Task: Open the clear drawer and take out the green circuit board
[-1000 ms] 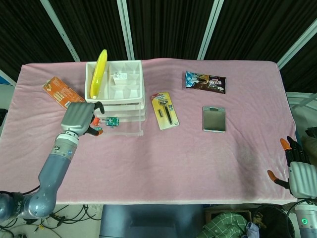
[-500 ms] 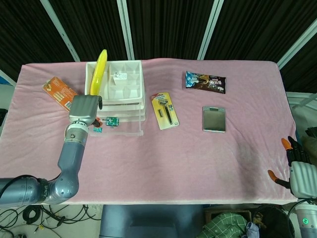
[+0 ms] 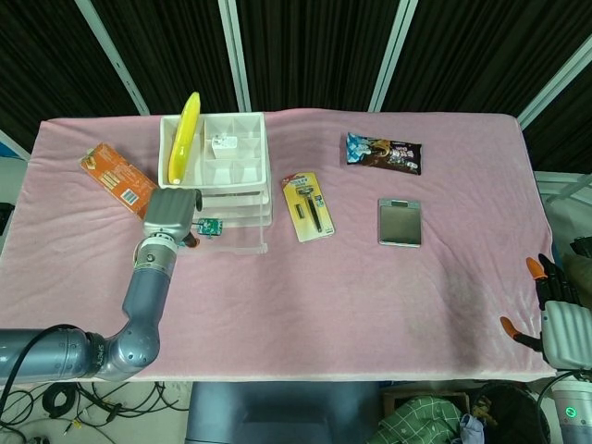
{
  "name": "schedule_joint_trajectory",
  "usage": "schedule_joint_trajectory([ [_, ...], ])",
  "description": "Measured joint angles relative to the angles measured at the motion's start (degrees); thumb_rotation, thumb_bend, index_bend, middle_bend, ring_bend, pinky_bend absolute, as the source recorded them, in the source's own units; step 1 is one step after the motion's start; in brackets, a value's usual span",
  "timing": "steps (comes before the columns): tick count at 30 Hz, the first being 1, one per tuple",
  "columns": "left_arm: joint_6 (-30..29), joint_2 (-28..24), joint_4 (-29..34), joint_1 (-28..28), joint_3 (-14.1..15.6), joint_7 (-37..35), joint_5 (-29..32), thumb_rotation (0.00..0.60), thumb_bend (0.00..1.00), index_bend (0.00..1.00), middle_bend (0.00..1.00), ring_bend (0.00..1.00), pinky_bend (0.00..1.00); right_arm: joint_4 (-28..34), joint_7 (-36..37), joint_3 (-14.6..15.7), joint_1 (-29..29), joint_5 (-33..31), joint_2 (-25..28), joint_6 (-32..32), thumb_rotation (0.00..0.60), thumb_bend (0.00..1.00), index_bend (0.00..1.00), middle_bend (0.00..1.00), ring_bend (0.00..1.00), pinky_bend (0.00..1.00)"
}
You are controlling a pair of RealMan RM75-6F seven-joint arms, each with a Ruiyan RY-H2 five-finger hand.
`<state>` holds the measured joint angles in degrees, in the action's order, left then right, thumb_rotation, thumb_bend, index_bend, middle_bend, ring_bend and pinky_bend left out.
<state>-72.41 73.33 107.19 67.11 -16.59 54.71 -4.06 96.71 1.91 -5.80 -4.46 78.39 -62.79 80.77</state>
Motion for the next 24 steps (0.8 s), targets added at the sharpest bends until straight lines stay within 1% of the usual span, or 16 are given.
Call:
schedule_joint_trajectory([
  [6,0.5,1.2,-1.0,0.7,-0.2,0.6,1.0,0.6,0.18,0.41,1.0,1.0,1.0,0.0,0.3,0.0,0.0,0.0,0.1,0.0,0.6,0.13,0.0,0.0,0.0,0.12],
  [18,1.2,3.1,-3.7,2.2,-0.7,2.8,4.7,0.6,0.18,0.39,1.0,1.0,1.0,0.0,0.4,-0.1,0.1,-0.1,0.1,0.1,0.6,0.13,0.0,0.0,0.0,0.12],
  [24,1.7,4.2,-5.4,2.9,-0.9,3.7,5.6,0.6,0.18,0.39,1.0,1.0,1.0,0.0,0.5,-0.3,0.1,-0.4,0.1,0.1,0.6,0.13,0.0,0.0,0.0,0.12],
])
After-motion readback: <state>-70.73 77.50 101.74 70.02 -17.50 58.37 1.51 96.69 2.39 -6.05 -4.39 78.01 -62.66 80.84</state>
